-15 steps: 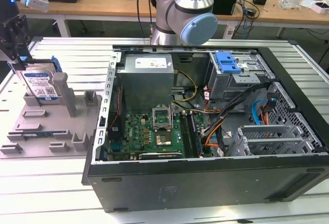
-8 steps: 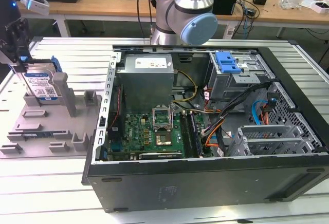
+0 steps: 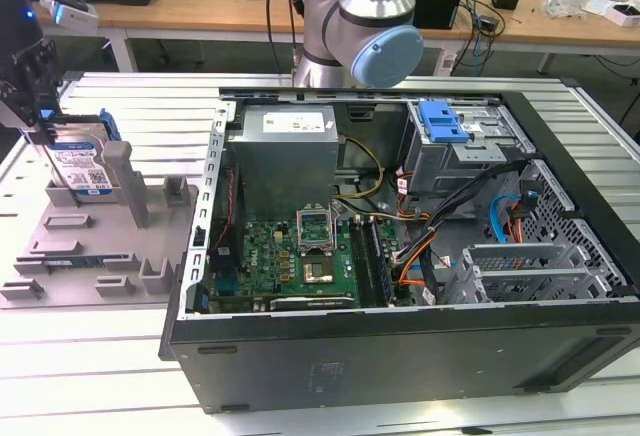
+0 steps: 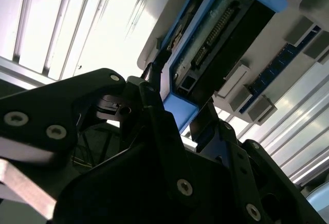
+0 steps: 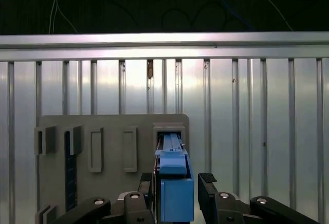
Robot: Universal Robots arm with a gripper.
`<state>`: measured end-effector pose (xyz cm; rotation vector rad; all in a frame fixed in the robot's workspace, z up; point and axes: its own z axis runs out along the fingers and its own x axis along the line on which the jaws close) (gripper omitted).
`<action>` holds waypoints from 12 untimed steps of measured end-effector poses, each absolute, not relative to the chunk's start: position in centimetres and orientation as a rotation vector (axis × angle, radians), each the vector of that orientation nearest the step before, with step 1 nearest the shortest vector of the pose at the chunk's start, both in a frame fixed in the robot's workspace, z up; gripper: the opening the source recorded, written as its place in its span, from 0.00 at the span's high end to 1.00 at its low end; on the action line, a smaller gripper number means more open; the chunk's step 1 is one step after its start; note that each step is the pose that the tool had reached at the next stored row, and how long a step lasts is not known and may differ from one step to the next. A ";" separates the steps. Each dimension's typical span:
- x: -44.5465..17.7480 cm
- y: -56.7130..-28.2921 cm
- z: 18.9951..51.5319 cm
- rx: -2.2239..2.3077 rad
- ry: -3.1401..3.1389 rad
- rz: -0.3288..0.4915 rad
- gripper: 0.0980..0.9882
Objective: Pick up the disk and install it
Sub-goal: 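Pick up the disk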
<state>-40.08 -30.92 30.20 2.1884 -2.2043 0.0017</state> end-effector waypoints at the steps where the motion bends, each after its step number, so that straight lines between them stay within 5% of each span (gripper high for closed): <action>1: -40.1 -30.9 30.2 2.188 -2.204 0.002 0.57; 12: -40.1 -30.9 29.8 2.188 -2.204 0.002 0.57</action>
